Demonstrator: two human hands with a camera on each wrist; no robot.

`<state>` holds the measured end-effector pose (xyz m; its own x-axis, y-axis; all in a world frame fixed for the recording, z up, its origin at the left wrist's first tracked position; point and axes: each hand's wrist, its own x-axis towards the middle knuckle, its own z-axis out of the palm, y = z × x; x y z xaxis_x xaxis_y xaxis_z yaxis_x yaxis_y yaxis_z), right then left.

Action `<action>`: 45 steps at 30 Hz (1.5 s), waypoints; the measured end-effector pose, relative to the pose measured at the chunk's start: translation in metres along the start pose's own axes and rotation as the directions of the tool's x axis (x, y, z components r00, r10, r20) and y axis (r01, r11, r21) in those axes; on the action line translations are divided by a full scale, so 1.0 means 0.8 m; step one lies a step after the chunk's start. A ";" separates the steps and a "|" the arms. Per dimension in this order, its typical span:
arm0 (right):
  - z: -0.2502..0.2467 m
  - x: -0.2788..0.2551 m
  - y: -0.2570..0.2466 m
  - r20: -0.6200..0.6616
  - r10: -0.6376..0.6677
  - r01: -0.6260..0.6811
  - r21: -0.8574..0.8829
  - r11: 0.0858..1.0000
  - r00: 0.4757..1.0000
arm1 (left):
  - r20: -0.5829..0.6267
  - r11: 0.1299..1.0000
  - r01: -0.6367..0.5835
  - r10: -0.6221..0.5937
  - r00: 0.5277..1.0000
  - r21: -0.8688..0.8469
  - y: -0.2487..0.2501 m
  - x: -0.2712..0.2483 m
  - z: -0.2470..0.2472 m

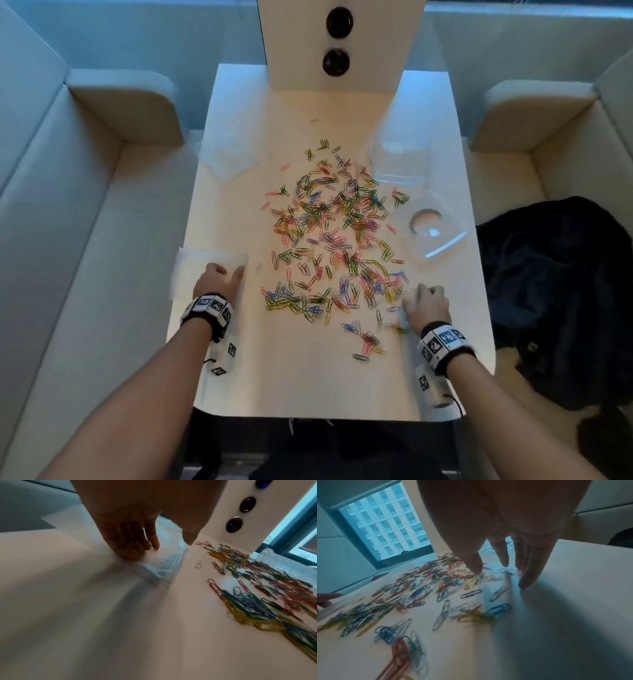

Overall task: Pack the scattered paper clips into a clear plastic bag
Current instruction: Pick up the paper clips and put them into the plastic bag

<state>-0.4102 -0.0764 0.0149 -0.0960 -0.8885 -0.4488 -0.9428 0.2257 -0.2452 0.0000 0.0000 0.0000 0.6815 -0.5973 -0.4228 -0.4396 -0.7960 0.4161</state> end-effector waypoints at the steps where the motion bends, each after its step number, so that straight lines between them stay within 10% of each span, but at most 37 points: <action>1: 0.003 0.001 -0.007 -0.016 -0.018 0.019 0.014 1.000 1.000 | 0.007 0.999 -0.007 0.007 1.000 0.032 0.001 -0.003 0.000; 12: 0.038 -0.008 -0.046 0.008 -0.295 0.291 -0.198 0.936 0.955 | 0.032 0.992 -0.074 0.072 0.997 0.099 -0.001 -0.047 0.016; 17: 0.042 -0.005 -0.033 0.027 -0.500 0.487 -0.282 0.827 0.866 | 0.099 0.977 0.030 -0.009 0.995 -0.213 -0.005 -0.068 0.010; 25: 0.003 0.011 -0.027 -0.041 -0.202 0.204 0.340 0.918 0.978 | 0.084 0.920 -0.087 0.128 0.988 -0.382 0.009 -0.126 -0.009; 28: -0.016 0.000 -0.035 0.108 -0.087 -0.017 0.717 0.697 0.990 | 0.109 0.915 -0.146 0.200 0.974 -0.377 0.025 -0.145 -0.005; 32: -0.043 -0.044 -0.085 0.337 -0.337 -0.281 0.938 0.205 0.879 | 0.147 0.912 -0.191 0.258 0.955 -0.362 0.048 -0.161 0.016; 36: -0.031 -0.081 -0.139 0.386 -0.465 -0.302 0.921 0.246 0.797 | 0.148 0.900 -0.236 0.306 0.941 -0.366 0.069 -0.172 0.032; 45: -0.003 -0.084 -0.163 0.356 -0.375 -0.156 0.870 0.468 0.856 | 0.048 0.827 -0.340 0.402 0.914 -0.448 0.083 -0.187 0.040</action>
<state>-0.2819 -0.0468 0.0795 0.3853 -0.7031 -0.5976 -0.1487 0.5919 -0.7922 -0.1498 0.0332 0.0655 0.4188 -0.8708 -0.2577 -0.3331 -0.4113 0.8485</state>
